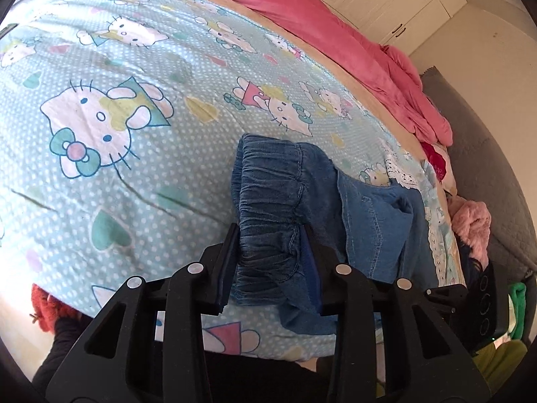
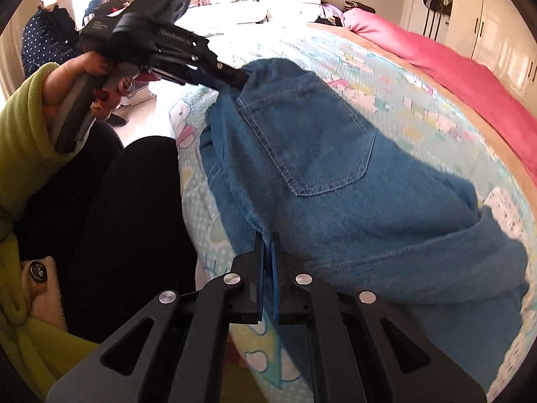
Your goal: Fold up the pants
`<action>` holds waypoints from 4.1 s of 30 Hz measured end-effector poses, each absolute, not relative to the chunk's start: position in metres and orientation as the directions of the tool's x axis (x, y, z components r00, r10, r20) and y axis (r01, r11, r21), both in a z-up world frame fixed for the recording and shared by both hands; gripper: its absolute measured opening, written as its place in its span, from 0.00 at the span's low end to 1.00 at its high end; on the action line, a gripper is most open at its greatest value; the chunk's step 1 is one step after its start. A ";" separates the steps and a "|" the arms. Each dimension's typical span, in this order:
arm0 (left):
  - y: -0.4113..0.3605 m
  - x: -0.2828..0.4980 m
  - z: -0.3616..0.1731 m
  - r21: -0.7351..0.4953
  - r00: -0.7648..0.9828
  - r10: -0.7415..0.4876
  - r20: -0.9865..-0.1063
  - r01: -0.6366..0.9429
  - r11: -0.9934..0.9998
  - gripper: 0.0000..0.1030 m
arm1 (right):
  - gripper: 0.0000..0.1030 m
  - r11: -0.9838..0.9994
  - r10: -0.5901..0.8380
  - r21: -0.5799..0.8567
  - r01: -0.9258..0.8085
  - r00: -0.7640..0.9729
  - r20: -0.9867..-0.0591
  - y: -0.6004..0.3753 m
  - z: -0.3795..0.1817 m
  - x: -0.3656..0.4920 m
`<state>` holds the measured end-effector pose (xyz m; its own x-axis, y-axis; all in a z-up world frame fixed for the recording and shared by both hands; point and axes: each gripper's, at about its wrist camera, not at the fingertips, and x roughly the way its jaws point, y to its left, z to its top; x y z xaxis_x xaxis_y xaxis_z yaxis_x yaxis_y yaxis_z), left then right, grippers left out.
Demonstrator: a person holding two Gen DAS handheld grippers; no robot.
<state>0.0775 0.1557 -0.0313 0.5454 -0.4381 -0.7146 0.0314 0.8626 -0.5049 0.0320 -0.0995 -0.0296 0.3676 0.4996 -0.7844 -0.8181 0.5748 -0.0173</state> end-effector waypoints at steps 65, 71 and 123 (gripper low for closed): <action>-0.028 0.042 0.010 -0.160 0.564 -0.355 -0.746 0.366 0.917 0.87 | 0.79 0.929 0.302 0.076 -0.362 0.625 -0.720 -0.244 0.038 0.171; -0.056 0.049 -0.008 -0.181 0.504 -0.395 -0.768 0.420 0.889 0.87 | 0.79 0.952 0.255 0.091 -0.293 0.588 -0.767 -0.253 0.027 0.207; -0.082 0.027 -0.025 -0.156 0.466 -0.473 -0.748 0.569 0.808 0.02 | 0.09 0.918 0.332 0.395 -0.029 0.601 -0.727 -0.412 0.013 0.002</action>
